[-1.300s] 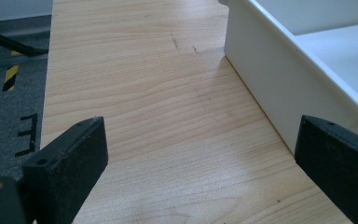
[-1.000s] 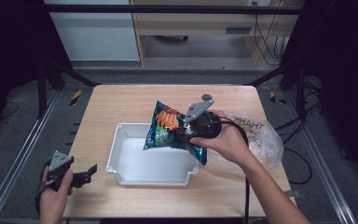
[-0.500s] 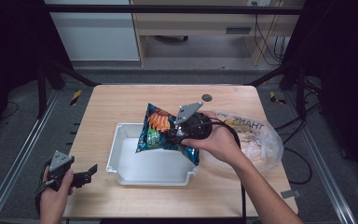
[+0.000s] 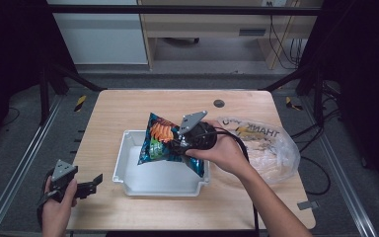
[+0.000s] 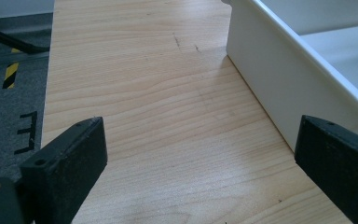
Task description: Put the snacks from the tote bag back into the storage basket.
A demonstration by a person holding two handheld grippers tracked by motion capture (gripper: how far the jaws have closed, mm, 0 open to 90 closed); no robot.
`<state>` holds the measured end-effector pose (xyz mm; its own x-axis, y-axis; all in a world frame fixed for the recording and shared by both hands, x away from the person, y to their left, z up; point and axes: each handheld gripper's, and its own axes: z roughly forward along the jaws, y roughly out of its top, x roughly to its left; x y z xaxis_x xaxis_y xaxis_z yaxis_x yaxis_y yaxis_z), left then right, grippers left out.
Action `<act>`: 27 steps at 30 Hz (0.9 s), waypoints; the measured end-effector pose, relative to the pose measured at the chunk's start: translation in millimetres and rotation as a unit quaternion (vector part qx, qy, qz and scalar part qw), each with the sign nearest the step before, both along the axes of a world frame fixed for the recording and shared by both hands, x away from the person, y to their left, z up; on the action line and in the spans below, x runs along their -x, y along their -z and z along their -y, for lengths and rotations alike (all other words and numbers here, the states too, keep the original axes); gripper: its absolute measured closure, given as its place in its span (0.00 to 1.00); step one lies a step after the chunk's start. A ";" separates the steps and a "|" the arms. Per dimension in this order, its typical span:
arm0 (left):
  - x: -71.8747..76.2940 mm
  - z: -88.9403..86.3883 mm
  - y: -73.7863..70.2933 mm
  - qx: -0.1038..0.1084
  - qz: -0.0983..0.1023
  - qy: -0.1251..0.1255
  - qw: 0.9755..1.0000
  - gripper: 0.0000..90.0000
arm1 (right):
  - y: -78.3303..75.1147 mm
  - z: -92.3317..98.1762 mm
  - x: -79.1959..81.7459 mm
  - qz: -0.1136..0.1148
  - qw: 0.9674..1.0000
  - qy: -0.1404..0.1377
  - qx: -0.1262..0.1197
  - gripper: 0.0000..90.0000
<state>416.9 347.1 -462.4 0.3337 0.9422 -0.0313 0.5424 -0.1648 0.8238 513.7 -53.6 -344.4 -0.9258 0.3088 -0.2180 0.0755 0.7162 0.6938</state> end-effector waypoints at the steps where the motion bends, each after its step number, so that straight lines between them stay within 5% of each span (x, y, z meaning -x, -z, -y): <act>1: -0.2 0.0 0.0 -0.002 0.000 0.001 1.000 0.02 | 1.0 -1.1 -0.3 0.000 1.000 -0.001 0.000 0.45; 27: 0.0 -0.9 -0.7 0.004 0.002 0.001 1.000 0.02 | 13.4 -24.8 -2.9 -0.016 1.000 -0.025 0.009 0.46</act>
<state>416.8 348.0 -461.7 0.3349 0.9415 -0.0369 0.5387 -0.1592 0.8273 516.5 -28.8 -357.8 -0.9468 0.2579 -0.1926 0.0613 0.7320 0.6785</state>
